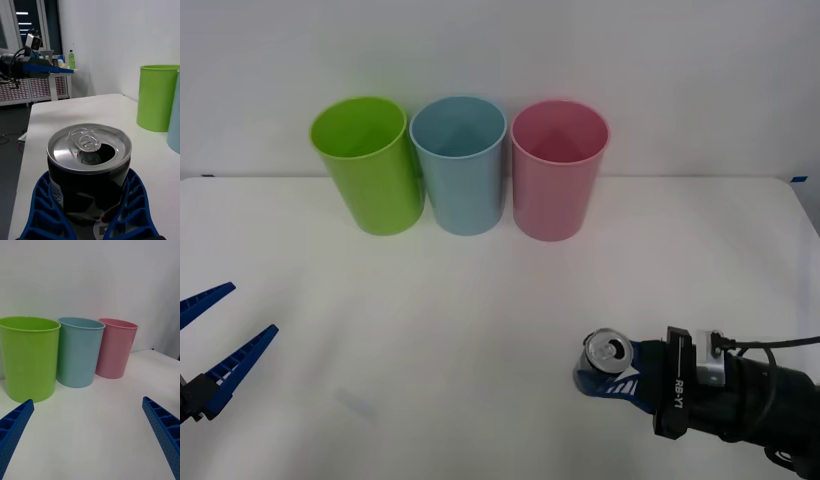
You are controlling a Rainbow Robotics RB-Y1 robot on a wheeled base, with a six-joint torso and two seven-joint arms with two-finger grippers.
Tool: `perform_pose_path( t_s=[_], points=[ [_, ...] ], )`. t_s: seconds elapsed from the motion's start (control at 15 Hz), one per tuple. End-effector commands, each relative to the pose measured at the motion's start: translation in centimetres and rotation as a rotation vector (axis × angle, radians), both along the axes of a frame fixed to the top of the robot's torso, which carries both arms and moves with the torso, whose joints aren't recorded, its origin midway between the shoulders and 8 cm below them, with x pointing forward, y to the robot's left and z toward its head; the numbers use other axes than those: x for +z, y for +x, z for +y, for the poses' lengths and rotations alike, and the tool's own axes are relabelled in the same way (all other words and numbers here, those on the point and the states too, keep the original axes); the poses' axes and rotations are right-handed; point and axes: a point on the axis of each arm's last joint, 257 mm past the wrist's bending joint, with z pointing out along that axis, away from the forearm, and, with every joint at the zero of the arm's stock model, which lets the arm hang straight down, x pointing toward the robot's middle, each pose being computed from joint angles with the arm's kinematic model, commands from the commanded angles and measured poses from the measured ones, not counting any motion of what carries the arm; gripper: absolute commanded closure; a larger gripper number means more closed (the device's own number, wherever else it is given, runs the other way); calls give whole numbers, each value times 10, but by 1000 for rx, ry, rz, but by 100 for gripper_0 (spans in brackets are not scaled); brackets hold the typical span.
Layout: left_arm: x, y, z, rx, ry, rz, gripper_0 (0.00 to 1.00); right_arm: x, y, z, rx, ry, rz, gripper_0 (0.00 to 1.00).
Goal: Grasp the object on the table and drop it into the matching bin: aluminum can to the light blue bin, PET bottle to the pink bin.
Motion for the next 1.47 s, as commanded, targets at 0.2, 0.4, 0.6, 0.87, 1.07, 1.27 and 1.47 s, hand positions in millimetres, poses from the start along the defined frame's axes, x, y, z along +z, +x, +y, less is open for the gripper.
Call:
perform_pose_path(
  t_s=[0.2, 0.4, 0.6, 0.87, 1.07, 1.27, 1.47],
  points=[
    [0, 0, 0, 0, 0, 0, 0, 45, 21, 26, -57, 66, 12, 100],
    [0, 0, 0, 0, 0, 0, 0, 66, 44, 38, -98, 87, -26, 100],
    [0, 0, 0, 0, 0, 0, 0, 93, 67, 49, -120, 102, -78, 100],
    [0, 0, 0, 0, 0, 0, 0, 126, 87, 66, -110, 131, -94, 100],
    [0, 0, 0, 0, 0, 0, 0, 154, 99, 80, -89, 155, -102, 100],
    [0, 0, 0, 0, 0, 0, 0, 167, 118, 94, -87, 158, -107, 100],
    [0, 0, 0, 0, 0, 0, 0, 182, 144, 111, -103, 161, -120, 100]
  ],
)
